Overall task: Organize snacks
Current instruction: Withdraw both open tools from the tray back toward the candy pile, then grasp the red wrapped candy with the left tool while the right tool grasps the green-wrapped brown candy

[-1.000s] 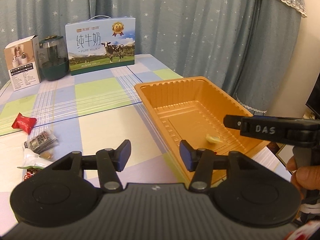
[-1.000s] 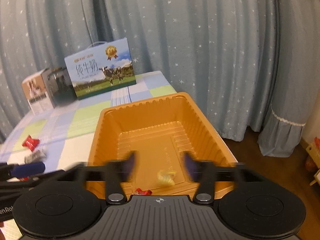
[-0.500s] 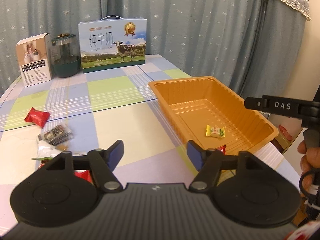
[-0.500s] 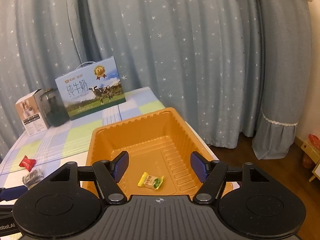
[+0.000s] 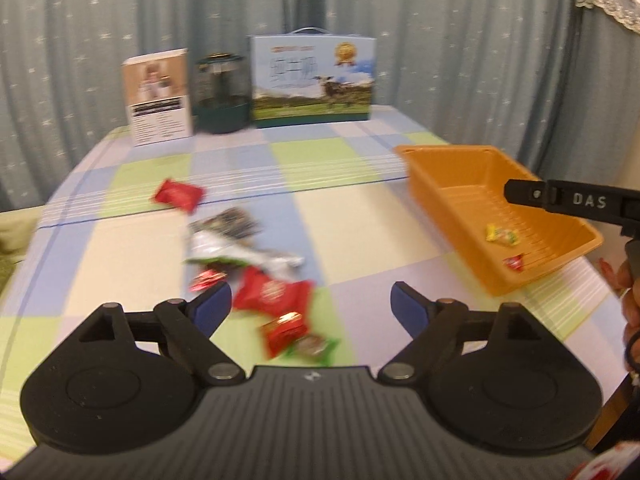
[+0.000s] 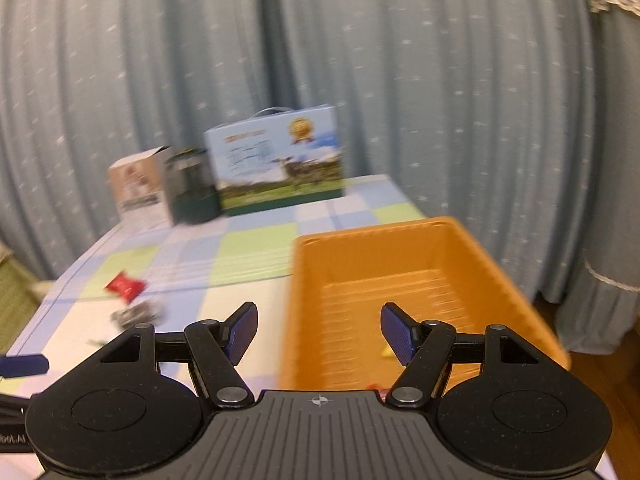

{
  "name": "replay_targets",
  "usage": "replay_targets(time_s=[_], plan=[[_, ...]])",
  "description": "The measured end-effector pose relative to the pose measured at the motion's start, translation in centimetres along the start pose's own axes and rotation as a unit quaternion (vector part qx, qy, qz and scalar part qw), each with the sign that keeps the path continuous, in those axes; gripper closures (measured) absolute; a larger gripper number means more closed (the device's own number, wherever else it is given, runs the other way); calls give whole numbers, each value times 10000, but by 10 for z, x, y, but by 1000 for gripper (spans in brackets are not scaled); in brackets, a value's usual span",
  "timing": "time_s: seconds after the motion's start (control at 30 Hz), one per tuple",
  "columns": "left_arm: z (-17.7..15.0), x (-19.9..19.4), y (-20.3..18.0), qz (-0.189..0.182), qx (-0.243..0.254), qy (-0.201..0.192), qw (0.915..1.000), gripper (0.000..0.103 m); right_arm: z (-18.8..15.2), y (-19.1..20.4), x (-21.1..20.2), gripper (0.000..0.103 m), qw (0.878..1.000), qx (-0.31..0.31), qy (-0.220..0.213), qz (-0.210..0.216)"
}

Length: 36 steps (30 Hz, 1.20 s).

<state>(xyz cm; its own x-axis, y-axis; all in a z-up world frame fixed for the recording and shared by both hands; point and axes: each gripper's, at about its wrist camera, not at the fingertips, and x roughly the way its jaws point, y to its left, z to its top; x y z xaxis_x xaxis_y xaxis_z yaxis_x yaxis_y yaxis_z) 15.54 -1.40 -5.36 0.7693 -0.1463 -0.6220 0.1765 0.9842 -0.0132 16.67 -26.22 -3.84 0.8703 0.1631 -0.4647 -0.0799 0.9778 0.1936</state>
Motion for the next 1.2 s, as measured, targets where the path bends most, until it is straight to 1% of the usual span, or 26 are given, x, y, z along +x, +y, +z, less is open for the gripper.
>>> replay_targets(time_s=[0.2,0.3,0.4,0.47,0.63,0.87,0.9,1.0,1.03,1.17,1.2], plan=[[-17,-7,38,287,-104,166,9994,15,-14,44,8,35,9979,-380,224,473],[-24,-8,52,364,-132,234,9990,15,-25,65,16,35,9952,-535,421,701],[-30,-5,64,438,-165,301,9984,15,-39,81,24,35,9921,-651,666,836],[-33,-1,72,454,-206,345,9982,15,-48,90,27,35,9896,-768,787,926],[-38,9,87,453,-218,443,9978,15,-69,114,37,35,9796,-1286,1031,1149],[-44,21,100,373,-305,500,9976,15,-82,129,60,35,9671,-1689,1310,1380],[-45,22,101,346,-314,504,9976,15,-83,132,62,36,9653,-1760,1328,1401],[-46,25,101,299,-286,501,9979,15,-89,139,74,48,9604,-1953,1389,1424],[-46,25,101,293,-273,495,9980,15,-90,141,77,50,9591,-2004,1406,1420],[-47,27,101,262,-259,455,9983,15,-93,144,86,55,9566,-2083,1441,1441],[-47,27,102,250,-268,455,9983,15,-94,145,88,58,9558,-2114,1447,1443]])
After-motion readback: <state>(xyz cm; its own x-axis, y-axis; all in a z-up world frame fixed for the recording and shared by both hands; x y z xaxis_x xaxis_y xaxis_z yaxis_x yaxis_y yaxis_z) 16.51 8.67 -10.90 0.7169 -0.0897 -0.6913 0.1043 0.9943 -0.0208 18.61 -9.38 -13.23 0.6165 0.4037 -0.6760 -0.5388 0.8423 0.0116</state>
